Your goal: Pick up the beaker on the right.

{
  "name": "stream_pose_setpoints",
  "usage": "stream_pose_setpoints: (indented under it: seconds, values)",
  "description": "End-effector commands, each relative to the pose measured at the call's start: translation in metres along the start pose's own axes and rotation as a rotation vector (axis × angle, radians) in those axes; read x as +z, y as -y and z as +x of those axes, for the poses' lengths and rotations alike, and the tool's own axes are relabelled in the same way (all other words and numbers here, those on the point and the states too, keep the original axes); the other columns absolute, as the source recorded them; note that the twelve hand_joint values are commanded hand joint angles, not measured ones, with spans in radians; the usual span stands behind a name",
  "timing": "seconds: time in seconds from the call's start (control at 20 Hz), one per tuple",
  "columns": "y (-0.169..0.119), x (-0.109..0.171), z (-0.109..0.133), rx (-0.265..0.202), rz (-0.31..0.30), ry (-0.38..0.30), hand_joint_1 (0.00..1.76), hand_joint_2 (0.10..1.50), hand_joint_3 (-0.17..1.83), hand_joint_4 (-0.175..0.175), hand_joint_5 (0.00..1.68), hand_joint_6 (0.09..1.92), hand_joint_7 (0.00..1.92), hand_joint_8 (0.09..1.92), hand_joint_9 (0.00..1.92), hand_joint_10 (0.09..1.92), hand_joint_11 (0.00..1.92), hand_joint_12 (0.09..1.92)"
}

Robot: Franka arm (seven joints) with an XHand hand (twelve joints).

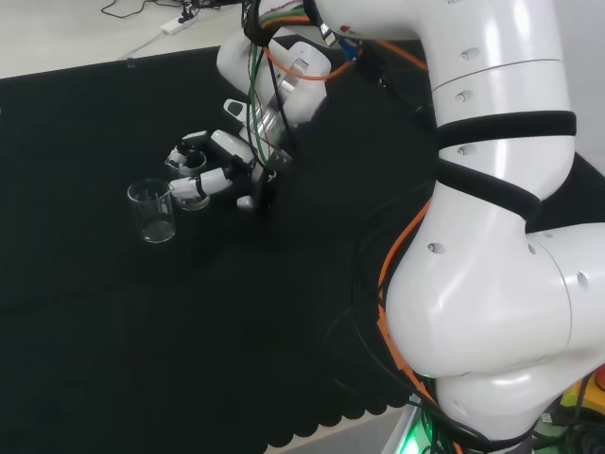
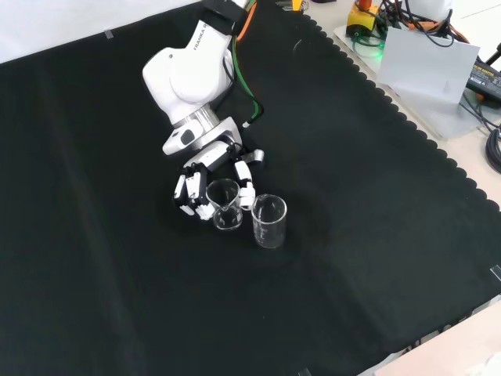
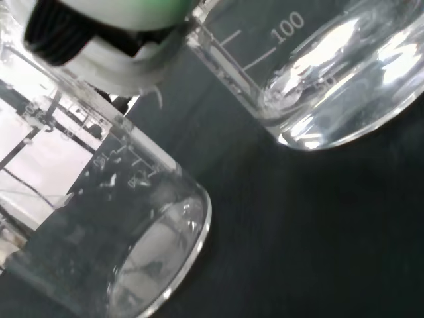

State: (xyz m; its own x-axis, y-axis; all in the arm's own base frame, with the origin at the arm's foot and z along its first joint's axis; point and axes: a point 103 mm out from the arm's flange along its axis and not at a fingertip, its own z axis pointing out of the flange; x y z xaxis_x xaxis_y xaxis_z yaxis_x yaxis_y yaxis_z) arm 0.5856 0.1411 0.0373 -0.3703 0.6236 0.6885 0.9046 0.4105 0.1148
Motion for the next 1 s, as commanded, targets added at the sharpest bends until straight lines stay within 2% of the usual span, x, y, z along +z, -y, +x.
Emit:
stream_pose_setpoints:
  seconds: [0.05, 0.4, 0.7, 1.0]
  values:
    - [-0.01, -0.019, 0.011, -0.009, -0.022, 0.084, 1.09, 0.82, 0.4, 0.175, 1.19, 0.72, 1.44, 0.24, 1.21, 0.31, 0.66, 1.17]
    - [-0.016, -0.044, 0.021, -0.022, 0.004, 0.182, 1.1, 0.77, 0.46, 0.175, 1.25, 0.63, 1.57, 0.11, 1.37, 0.18, 0.85, 1.08]
    - [-0.014, -0.065, 0.028, -0.008, 0.062, 0.235, 1.11, 0.74, 0.5, 0.175, 1.27, 0.61, 1.6, 0.09, 1.41, 0.15, 0.9, 1.05]
    - [-0.004, -0.075, 0.038, -0.005, 0.094, 0.285, 1.11, 0.74, 0.51, 0.175, 1.28, 0.61, 1.61, 0.09, 1.45, 0.14, 0.94, 1.04]
